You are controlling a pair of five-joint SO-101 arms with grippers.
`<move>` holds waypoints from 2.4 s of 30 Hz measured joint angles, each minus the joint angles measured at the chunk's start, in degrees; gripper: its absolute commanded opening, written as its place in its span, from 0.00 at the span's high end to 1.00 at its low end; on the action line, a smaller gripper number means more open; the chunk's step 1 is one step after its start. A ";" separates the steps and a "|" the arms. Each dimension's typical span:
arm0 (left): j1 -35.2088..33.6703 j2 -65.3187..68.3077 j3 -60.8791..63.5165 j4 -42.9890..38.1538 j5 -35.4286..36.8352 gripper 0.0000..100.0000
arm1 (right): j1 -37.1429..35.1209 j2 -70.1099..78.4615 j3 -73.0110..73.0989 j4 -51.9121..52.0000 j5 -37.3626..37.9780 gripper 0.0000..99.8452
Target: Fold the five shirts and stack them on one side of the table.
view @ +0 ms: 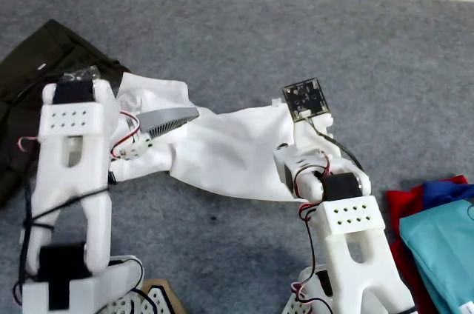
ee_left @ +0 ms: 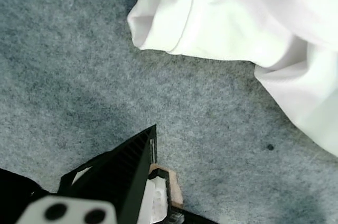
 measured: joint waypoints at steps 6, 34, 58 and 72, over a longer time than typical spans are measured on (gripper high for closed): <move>-0.53 -6.51 0.79 0.00 5.71 0.22 | 0.00 -0.18 1.23 -0.18 -1.67 0.79; -10.64 -7.56 16.88 -25.14 -12.75 0.94 | 0.00 -0.53 2.99 -0.18 -1.67 0.79; -10.11 -7.56 25.14 -36.57 -14.24 0.83 | -0.18 -0.53 3.34 -1.14 -1.67 0.79; -9.76 -7.56 18.20 -29.63 -14.68 0.83 | -0.18 -0.53 6.95 -4.66 -1.67 0.79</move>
